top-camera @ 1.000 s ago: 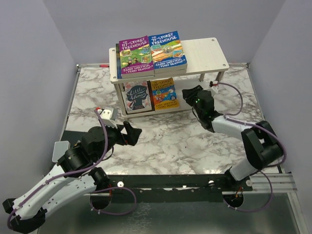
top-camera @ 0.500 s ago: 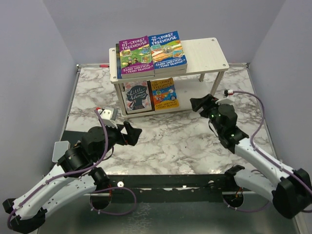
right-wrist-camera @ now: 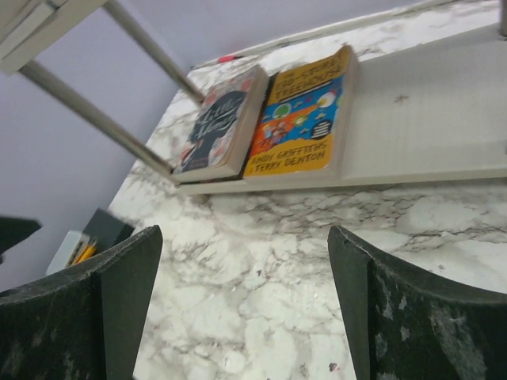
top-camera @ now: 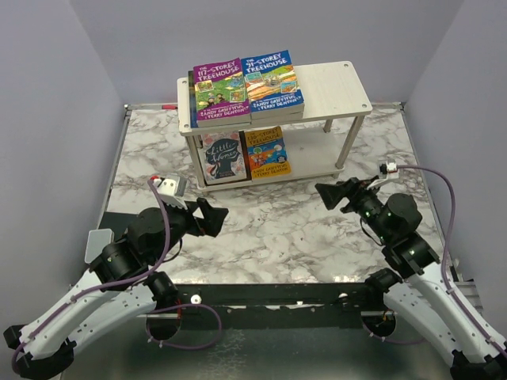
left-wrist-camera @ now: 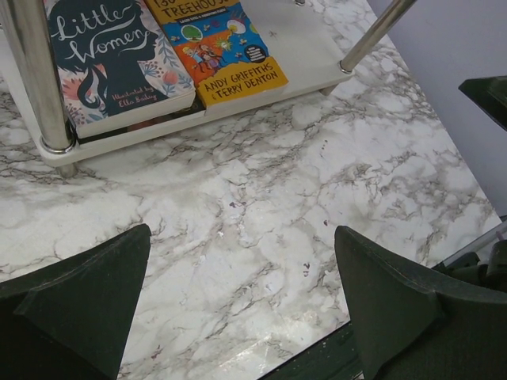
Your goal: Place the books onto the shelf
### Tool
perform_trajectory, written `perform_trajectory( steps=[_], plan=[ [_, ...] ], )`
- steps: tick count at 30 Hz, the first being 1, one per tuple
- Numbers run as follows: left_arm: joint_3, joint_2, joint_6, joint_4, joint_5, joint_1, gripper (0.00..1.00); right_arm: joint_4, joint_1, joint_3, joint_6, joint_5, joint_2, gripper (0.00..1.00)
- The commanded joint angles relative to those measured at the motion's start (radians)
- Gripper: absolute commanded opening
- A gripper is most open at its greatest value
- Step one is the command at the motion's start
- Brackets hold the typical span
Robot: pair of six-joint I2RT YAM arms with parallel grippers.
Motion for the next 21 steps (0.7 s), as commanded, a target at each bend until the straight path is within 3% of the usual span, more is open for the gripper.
perform_trajectory(
  steps=[1, 13, 21],
  plan=[
    [-0.012, -0.001, 0.014, 0.016, -0.027, 0.004, 0.99, -0.097, 0.007, -0.018, -0.028, -0.225, -0.081, 0.89],
    [-0.014, 0.017, 0.015, 0.021, -0.009, 0.012, 0.99, -0.083, 0.007, -0.037, 0.137, -0.459, -0.19, 0.93],
    [-0.016, 0.013, 0.015, 0.021, -0.009, 0.015, 0.99, -0.071, 0.006, -0.044, 0.187, -0.46, -0.183, 0.96]
  ],
)
